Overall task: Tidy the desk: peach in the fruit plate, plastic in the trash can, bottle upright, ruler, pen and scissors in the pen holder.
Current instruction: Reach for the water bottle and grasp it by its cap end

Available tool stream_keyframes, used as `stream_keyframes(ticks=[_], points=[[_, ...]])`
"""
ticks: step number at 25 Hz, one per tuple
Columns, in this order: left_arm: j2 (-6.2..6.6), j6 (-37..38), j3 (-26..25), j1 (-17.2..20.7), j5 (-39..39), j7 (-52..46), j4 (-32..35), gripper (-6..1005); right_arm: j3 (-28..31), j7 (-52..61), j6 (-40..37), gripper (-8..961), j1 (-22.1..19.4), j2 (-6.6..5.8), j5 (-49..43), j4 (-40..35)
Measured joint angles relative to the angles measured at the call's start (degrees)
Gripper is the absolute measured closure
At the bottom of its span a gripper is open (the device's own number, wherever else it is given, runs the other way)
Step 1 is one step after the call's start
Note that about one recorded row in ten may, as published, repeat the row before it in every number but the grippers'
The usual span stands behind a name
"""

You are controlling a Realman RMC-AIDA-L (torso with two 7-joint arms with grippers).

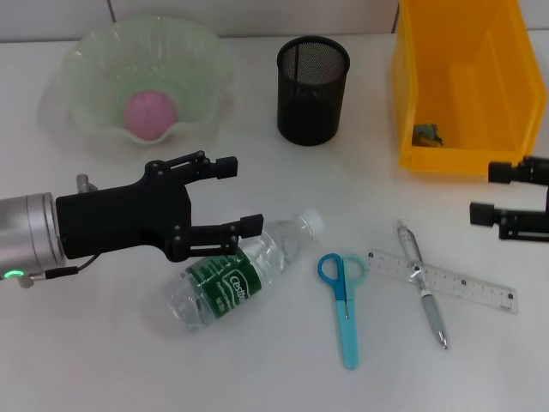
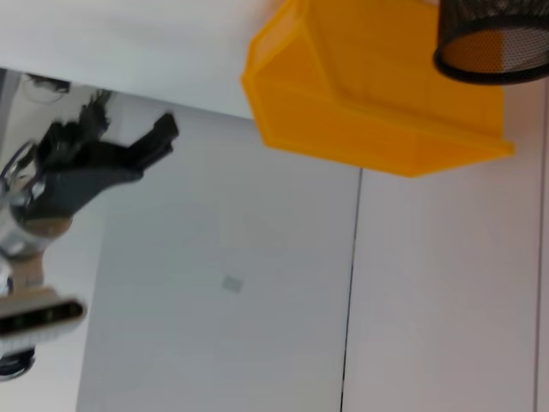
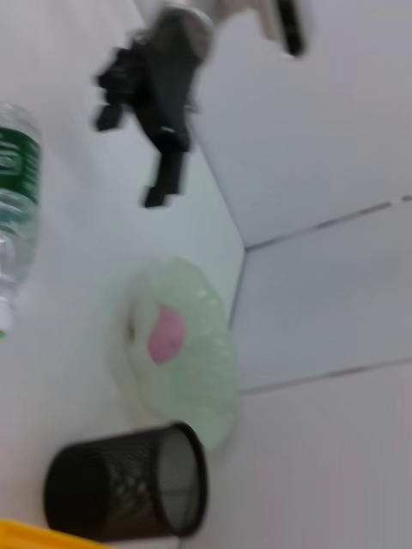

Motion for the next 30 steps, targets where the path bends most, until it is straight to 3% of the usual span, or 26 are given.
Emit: stream_keyframes(ticks=[4,6,7,8,11,15,16,19,21,23,26,30], points=[[-0.28,0.31,3.77,1.67,-0.29,-6.74,7.3,139,0.16,-11.88,0.0,184,-0.04,-0.34,-0.69,8.53],[-0.29,-5.27,10.09,3.75,-0.15,-17.42,16.09,139,0.16,-18.96,0.24,184,-0.12,-0.33,-0.92,13.08],[-0.29,-5.27,10.09,3.75,-0.15,-17.42,16.09,139,0.16,-18.96,0.24,184,-0.12,-0.33,-0.92,13.08],[-0.2,-8.76,13.11,4.97,0.51,-22.49,20.87,139,0.17,-19.64,0.25,184,-0.23,-0.33,-1.03,13.73],[0.07,-19.14,21.8,8.43,7.83,-40.45,35.95,140,0.37,-21.24,-0.15,184,-1.35,-0.52,-1.46,14.93],[0.02,-22.07,26.38,8.19,15.92,-51.64,43.34,143,1.63,-22.06,-0.12,185,-2.41,-0.56,-1.52,15.23],[-0.06,-23.12,29.21,6.81,21.74,-59.54,46.44,145,3.15,-22.94,-0.36,185,-2.96,-0.52,-1.57,15.54],[-0.16,-23.78,31.53,5.13,25.87,-65.52,47.98,149,4.26,-23.85,-0.52,185,-3.46,-0.45,-1.71,16.09],[-0.21,-25.6,35.93,1.7,32.38,-73.2,48.72,152,5.16,-24.87,-0.61,185,-3.7,-0.57,-1.82,16.94],[-0.25,-26.13,37.25,0.72,33.93,-74.47,48.47,156,5.3,-25.16,-0.63,185,-3.7,-0.59,-1.84,17.03],[-0.41,-27.18,41.74,-5.01,40.69,-81.06,44.95,160,5.45,-25.98,-0.75,185,-3.72,-0.53,-1.87,17.1],[-0.42,-27.19,43.92,-8.02,42.86,-83.88,42.4,166,5.47,-26.13,-0.78,184,-3.74,-0.26,-1.87,17.12]])
